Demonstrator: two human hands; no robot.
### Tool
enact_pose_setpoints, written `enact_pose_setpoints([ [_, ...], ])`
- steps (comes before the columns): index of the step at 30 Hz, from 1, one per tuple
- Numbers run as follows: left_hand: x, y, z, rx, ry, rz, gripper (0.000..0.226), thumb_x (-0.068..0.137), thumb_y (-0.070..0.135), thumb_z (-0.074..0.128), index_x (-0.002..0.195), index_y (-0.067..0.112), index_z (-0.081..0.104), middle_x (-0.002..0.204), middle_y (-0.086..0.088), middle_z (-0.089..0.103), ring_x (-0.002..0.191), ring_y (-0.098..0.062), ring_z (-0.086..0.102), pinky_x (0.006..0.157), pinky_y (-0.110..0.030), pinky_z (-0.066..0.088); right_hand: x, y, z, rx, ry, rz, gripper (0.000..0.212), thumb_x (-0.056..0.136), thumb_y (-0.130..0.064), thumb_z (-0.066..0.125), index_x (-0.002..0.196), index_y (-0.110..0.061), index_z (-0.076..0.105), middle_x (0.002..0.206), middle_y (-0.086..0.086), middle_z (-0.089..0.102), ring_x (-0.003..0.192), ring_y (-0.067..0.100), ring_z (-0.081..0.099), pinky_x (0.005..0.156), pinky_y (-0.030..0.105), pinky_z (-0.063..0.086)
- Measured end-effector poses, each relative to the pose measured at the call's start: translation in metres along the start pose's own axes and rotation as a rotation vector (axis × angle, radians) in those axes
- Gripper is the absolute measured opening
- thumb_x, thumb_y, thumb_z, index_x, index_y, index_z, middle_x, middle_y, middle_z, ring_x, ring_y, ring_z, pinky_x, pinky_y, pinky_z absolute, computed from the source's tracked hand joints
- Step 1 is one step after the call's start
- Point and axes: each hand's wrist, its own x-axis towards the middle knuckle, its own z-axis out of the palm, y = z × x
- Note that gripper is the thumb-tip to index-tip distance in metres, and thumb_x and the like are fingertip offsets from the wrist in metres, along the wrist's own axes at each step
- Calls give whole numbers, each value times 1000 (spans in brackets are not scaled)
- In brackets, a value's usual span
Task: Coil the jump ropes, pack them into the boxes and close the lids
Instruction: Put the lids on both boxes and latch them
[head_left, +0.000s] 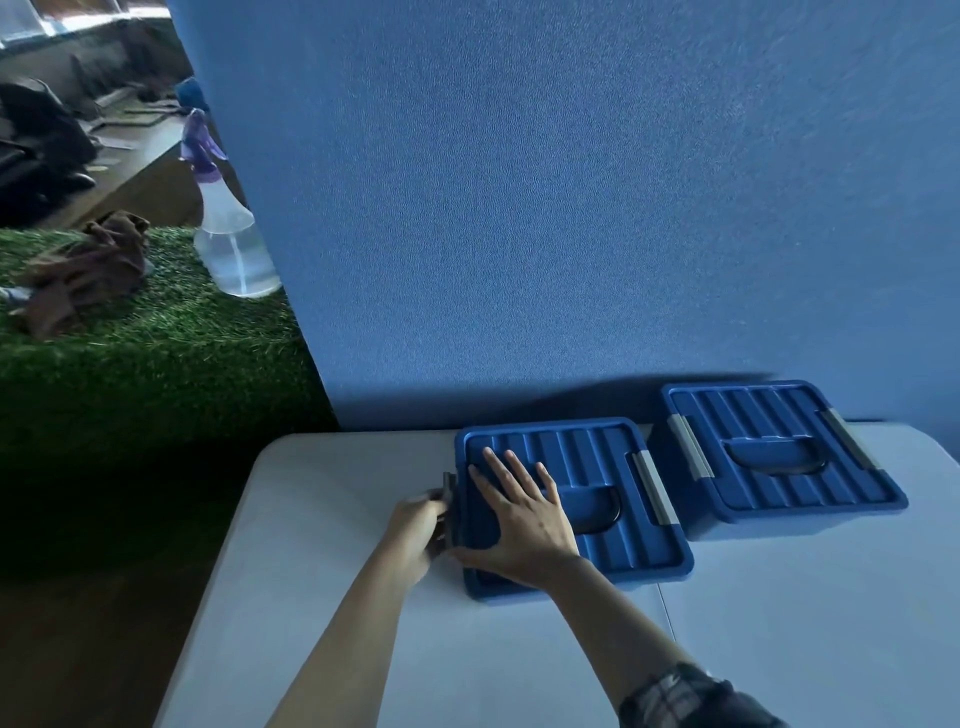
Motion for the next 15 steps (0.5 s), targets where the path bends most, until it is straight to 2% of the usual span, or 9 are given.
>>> enact_pose_setpoints([
  [2,-1,0,1,-19,-3,27,18,98,7,50,96,4,67,87,-16,71,80,-30,66,69,-37,54,0,-1,0,-7,-4,8,103,66,-83,40,149,-35,5,154,-17,-19,142,7,-21,114,41,-13],
  [6,-2,0,-1,-12,-43,47,14,96,8,54,97,2,66,82,-13,71,75,-28,65,62,-32,51,-1,-1,-1,-11,-12,6,101,67,-81,40,149,-36,3,153,-19,-20,142,7,-21,115,40,-13],
  [10,-4,5,-7,-56,-98,-8,13,94,14,57,95,5,68,80,-10,71,72,-25,64,62,-31,50,0,1,-1,-13,-30,-3,102,65,-84,33,149,-36,1,154,-17,-20,142,8,-23,118,43,-9],
  [13,-4,8,-17,-98,-179,-78,18,96,13,55,105,3,66,98,-17,70,89,-30,65,83,-41,52,0,1,0,-13,-41,-15,103,65,-85,33,150,-34,2,155,-15,-20,142,9,-23,117,44,-10],
  [15,0,9,-21,-72,-207,-82,25,91,7,61,115,-1,62,112,-22,67,100,-32,63,97,-45,47,0,0,0,-8,-40,-19,103,67,-83,37,149,-34,2,155,-15,-21,142,9,-23,116,44,-11],
])
